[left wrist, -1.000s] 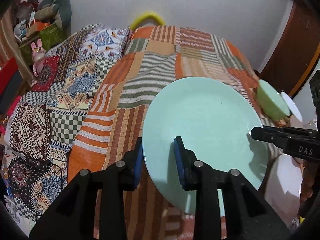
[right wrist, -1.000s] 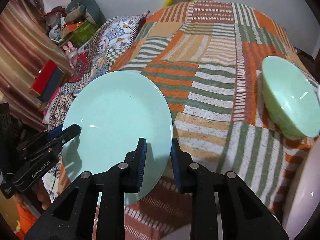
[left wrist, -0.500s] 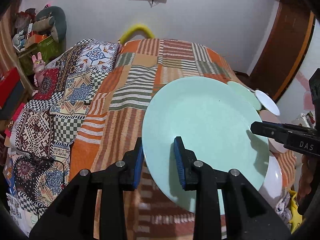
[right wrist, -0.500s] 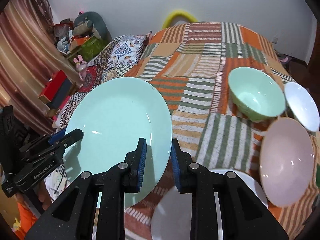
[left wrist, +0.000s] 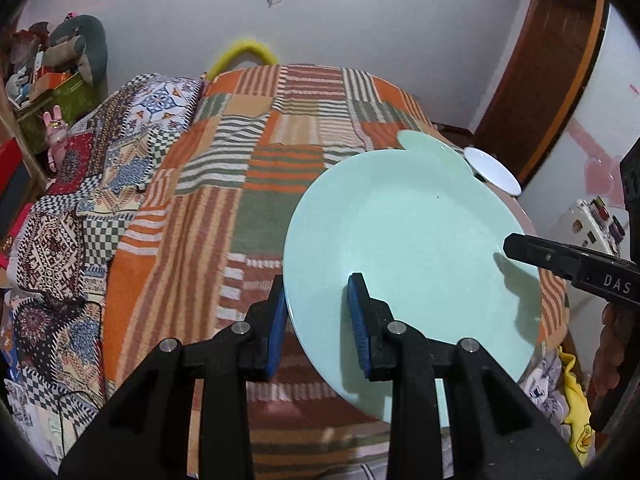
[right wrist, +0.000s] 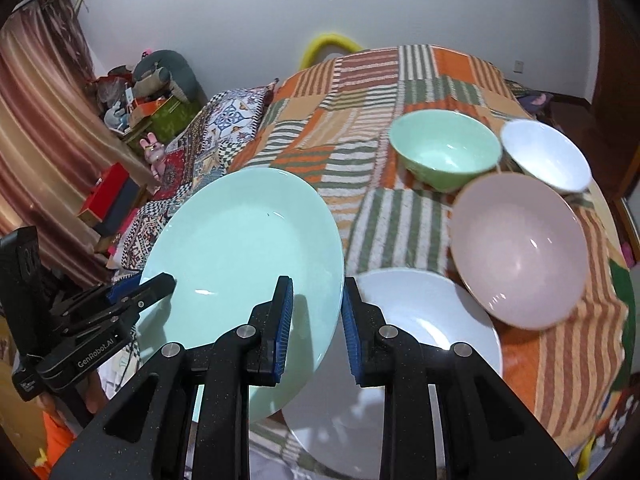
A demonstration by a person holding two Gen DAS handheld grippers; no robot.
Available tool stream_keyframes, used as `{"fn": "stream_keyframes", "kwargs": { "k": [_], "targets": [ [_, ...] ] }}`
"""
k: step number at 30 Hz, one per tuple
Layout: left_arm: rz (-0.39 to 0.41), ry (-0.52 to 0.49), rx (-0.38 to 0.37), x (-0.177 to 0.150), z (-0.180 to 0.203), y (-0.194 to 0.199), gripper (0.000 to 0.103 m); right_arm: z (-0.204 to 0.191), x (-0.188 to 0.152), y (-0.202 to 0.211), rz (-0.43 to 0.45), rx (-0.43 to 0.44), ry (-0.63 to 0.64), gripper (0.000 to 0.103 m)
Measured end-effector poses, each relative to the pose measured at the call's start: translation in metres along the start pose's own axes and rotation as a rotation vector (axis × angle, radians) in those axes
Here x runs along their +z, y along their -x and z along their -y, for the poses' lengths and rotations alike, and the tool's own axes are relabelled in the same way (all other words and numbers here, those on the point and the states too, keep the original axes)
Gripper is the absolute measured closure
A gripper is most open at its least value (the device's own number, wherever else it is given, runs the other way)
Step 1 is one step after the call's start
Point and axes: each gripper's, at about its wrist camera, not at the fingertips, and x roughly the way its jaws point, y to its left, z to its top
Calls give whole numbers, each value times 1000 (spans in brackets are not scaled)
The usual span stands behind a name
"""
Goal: Organize plates and bowls
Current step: 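Lift and carry the green plate toward the white plate with both tools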
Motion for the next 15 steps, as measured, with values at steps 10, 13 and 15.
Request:
{"fn": "stream_keyframes", "kwargs": {
  "k": [10,13,15],
  "targets": [
    [-50,-28,-39,-22,24,-9,73,23,-31,14,-2,-24,-60,81],
    [-70,-34,-47,-29,29,-14,73,31,-40,13,-18,-23,-87,81],
    [-82,-37,-51,-33,32,-18,73,35,-45,13,-28,-28,-99,81]
  ]
}}
